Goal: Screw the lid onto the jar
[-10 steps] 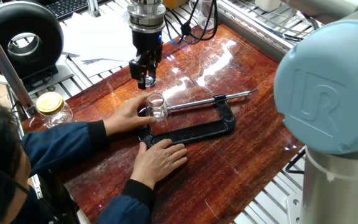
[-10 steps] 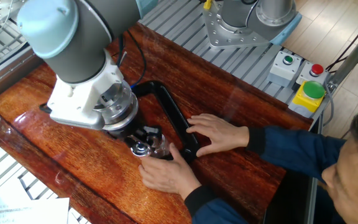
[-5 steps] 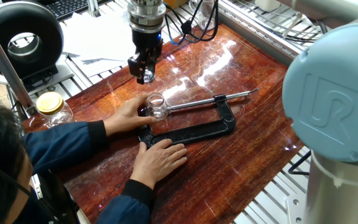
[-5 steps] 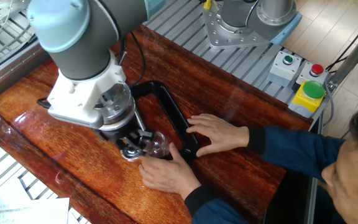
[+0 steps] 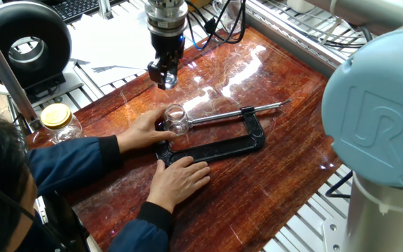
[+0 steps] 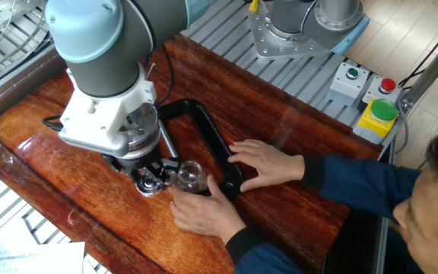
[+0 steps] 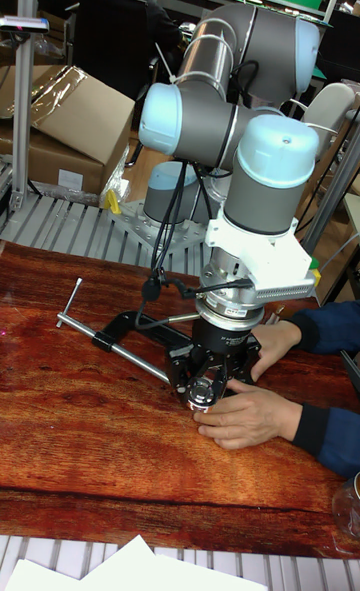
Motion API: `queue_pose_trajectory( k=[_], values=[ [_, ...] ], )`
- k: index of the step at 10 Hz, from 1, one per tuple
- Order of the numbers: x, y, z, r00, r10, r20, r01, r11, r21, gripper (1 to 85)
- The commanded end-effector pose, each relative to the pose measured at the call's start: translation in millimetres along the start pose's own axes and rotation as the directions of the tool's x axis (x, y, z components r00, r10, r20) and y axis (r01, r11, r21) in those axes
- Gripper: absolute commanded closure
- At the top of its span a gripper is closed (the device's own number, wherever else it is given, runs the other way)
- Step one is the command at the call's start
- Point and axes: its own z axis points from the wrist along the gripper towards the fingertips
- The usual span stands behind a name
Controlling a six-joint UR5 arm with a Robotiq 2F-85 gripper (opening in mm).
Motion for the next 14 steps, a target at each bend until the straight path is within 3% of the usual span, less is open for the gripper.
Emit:
queue_pose_trajectory(
  k=[1, 4, 6, 8, 10, 11, 12, 14],
  values=[
    [-0.2, -0.6, -1.3, 1.0, 0.017, 0.002, -0.017, 1.0, -0.001, 84.3],
    [27.6, 45.7, -8.5, 0.993, 0.113, -0.026, -0.113, 0.994, 0.008, 84.3],
    [40.5, 65.9, -8.2, 0.989, 0.145, -0.043, -0.145, 0.989, 0.01, 84.3],
    [45.3, 65.2, 0.5, 0.991, 0.128, -0.039, -0.128, 0.992, 0.003, 84.3],
    [47.6, 52.1, 7.7, 0.999, 0.045, -0.022, -0.045, 0.999, 0.014, 84.3],
    [54.8, 58.6, 11.0, 0.999, 0.001, -0.034, -0.002, 1.0, -0.02, 84.3],
    [61.8, 49.3, 13.2, 0.994, -0.1, -0.05, 0.1, 0.995, 0.008, 84.3],
    [66.5, 54.4, 13.7, 0.987, -0.15, -0.049, 0.15, 0.989, -0.012, 84.3]
  ],
)
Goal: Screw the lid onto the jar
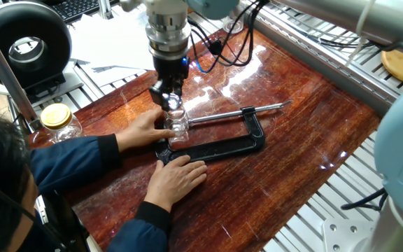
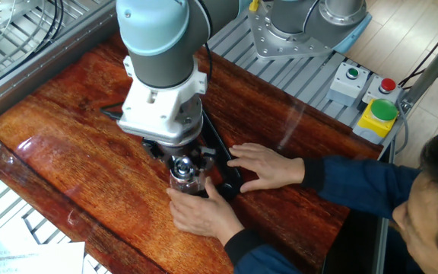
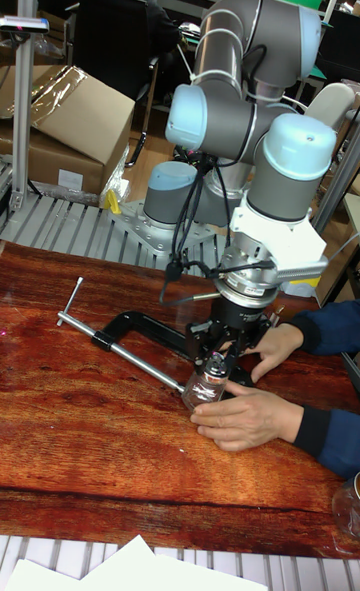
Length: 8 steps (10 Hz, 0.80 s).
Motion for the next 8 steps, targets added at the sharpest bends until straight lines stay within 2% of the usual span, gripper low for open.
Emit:
queue_pose_trajectory(
  k=[1, 3, 8],
  values=[
    [7.5, 3.8, 3.6, 0.995, -0.1, 0.0, 0.1, 0.995, -0.015, 84.3],
    [4.8, 9.1, 6.2, 0.995, -0.099, 0.008, 0.099, 0.995, -0.023, 84.3],
    [-1.3, 7.4, 10.1, 0.994, -0.103, 0.023, 0.103, 0.995, -0.006, 84.3]
  ],
)
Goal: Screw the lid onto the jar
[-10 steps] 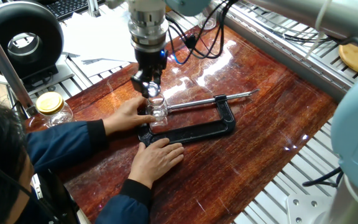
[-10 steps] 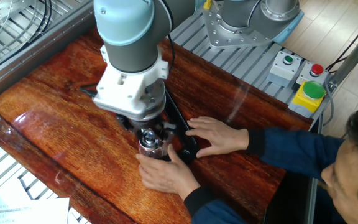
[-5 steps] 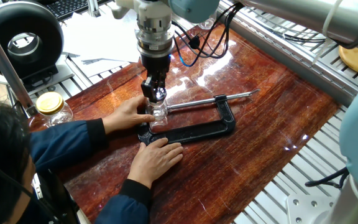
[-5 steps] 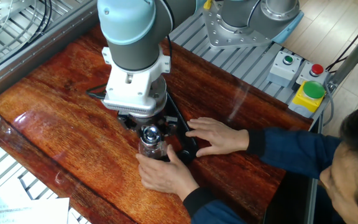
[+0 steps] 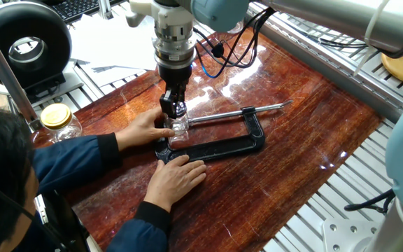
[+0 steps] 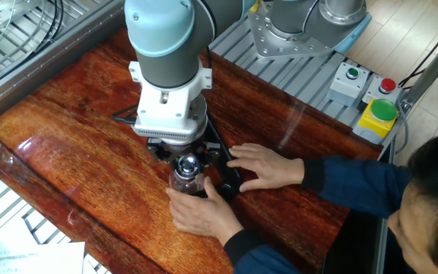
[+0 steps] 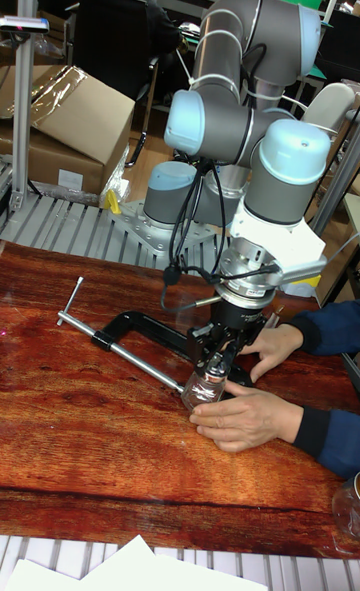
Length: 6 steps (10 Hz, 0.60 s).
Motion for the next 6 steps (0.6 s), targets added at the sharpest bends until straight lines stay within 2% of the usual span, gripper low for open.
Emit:
queue_pose_trajectory(
  k=[1, 6],
  values=[
    [-5.0, -0.5, 1.2, 1.0, -0.005, 0.016, 0.005, 1.0, -0.001, 84.3],
    [-6.9, -7.9, 3.8, 1.0, -0.023, 0.019, 0.022, 1.0, 0.014, 84.3]
  ],
)
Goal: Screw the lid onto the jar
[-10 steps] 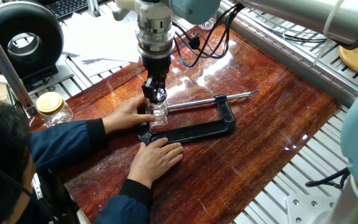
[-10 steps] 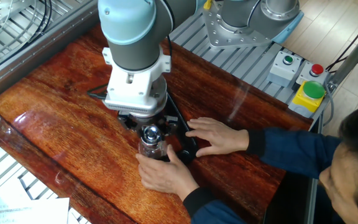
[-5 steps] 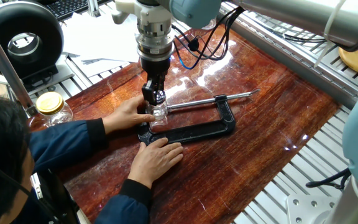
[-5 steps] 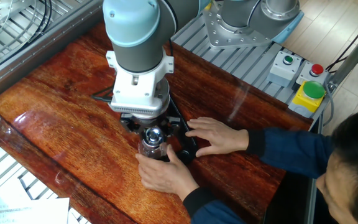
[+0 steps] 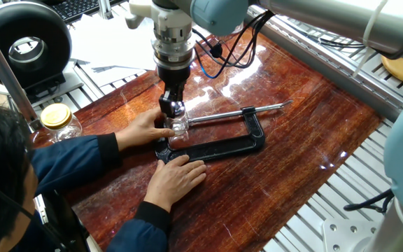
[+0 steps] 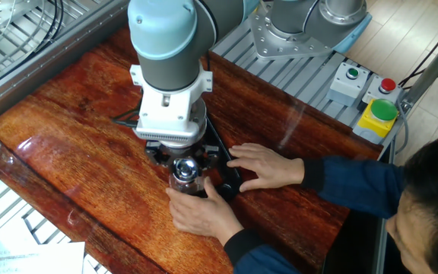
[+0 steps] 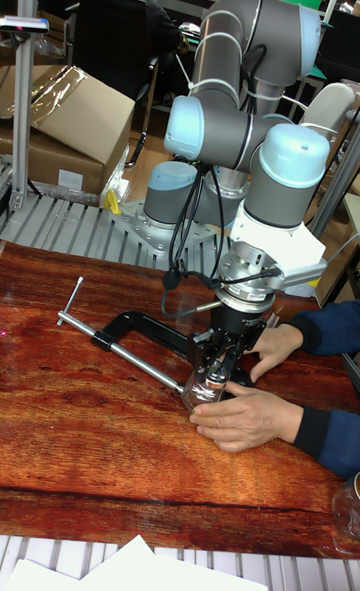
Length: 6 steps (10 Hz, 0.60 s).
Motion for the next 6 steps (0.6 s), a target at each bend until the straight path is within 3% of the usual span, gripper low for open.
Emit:
queue_pose_trajectory(
  k=[1, 6],
  values=[
    [-1.6, -2.2, 0.7, 1.0, -0.006, 0.009, 0.006, 1.0, -0.003, 84.3],
    [5.6, -1.7, 1.3, 1.0, -0.025, 0.0, 0.025, 1.0, -0.004, 84.3]
  ],
)
